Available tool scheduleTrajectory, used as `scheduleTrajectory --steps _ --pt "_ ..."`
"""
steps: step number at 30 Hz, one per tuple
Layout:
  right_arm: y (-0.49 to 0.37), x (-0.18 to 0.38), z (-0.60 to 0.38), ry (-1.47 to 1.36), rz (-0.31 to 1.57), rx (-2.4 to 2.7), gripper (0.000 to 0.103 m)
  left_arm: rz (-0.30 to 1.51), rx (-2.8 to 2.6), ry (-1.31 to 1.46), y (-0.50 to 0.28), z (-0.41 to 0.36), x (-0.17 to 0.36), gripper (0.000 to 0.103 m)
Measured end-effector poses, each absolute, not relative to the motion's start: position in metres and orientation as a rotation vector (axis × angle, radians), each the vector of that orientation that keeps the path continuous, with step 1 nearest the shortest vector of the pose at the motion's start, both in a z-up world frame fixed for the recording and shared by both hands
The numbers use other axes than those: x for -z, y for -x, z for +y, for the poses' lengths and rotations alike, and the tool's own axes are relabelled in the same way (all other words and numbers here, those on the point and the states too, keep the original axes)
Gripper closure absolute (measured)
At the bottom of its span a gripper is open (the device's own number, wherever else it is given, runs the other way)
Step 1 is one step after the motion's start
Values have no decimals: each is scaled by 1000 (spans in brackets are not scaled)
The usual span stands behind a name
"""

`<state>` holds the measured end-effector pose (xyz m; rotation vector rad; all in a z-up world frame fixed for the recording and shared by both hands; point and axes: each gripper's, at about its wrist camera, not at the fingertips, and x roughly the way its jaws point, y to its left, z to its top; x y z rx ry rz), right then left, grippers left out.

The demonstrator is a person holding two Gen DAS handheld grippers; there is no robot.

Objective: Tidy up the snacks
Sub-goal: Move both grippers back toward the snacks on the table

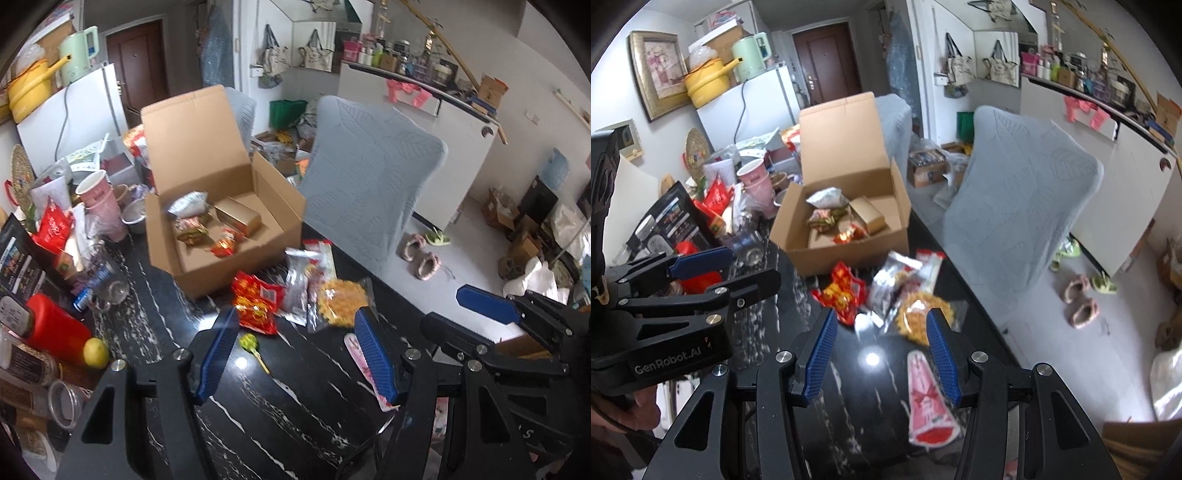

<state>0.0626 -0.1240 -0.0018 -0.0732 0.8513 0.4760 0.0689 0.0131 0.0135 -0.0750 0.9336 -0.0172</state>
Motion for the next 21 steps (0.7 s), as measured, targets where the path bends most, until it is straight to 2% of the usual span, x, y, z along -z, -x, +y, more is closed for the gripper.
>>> scheduleTrajectory --steps 21 --pt "-71 115 -149 53 1110 -407 53 1148 50 89 -72 7 86 38"
